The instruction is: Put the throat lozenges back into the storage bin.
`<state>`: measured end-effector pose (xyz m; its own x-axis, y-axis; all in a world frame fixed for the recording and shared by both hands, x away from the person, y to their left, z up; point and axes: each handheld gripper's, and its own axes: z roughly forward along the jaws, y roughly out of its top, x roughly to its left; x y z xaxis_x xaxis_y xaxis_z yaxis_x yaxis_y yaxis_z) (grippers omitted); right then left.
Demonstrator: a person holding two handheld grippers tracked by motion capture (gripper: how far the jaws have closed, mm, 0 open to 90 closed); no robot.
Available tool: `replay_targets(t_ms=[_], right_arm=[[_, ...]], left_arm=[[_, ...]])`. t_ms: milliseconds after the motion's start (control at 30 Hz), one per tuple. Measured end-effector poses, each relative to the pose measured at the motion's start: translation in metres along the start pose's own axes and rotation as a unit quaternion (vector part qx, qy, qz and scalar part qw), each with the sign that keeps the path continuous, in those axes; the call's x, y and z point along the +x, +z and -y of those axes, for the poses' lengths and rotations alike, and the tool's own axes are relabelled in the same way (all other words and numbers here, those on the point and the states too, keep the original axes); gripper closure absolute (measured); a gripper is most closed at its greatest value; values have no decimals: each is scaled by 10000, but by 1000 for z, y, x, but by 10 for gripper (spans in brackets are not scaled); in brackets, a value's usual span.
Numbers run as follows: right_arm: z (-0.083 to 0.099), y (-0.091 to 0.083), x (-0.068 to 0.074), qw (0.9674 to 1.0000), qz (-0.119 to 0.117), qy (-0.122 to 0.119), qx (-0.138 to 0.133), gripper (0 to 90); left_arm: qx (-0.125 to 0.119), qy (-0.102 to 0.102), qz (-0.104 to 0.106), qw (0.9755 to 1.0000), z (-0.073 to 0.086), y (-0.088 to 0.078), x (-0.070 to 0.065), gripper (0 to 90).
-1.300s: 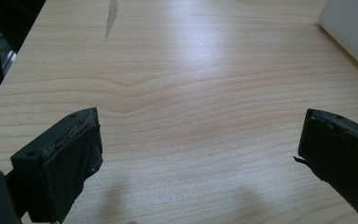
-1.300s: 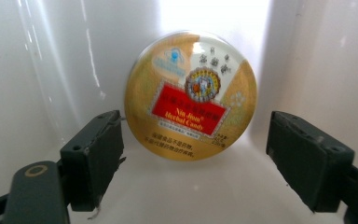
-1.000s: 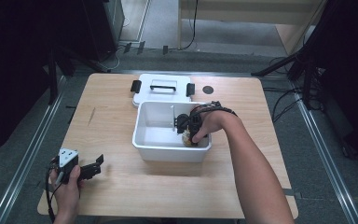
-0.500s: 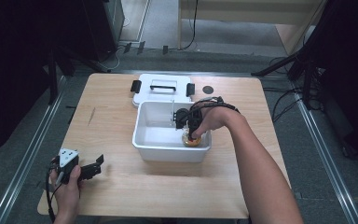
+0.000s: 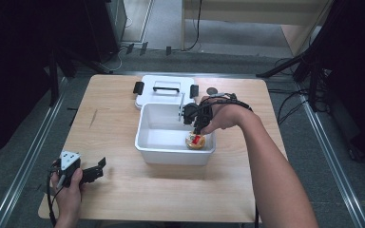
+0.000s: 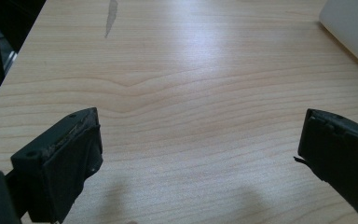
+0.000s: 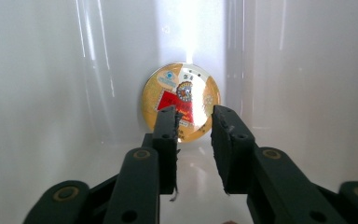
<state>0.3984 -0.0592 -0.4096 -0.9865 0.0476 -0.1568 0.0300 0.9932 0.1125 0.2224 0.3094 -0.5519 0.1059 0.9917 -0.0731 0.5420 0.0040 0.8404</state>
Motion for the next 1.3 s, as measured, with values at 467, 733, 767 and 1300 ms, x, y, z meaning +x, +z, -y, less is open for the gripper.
replay_targets(t_ms=[467,733,767,1300], right_arm=[[20,-31,-1,9991,92,216,-347,755],[43,-45,0,9983,190,368,-411,759],[45,-46,0,9982,198,387,-414,759],[86,-53,4,9958,247,722,-507,744]], left_arm=[[7,17,-3,10000,0,0,0,2],[25,38,-15,10000,0,0,-1,1],[24,31,-18,10000,0,0,-1,1],[23,63,-38,10000,0,0,-2,2]])
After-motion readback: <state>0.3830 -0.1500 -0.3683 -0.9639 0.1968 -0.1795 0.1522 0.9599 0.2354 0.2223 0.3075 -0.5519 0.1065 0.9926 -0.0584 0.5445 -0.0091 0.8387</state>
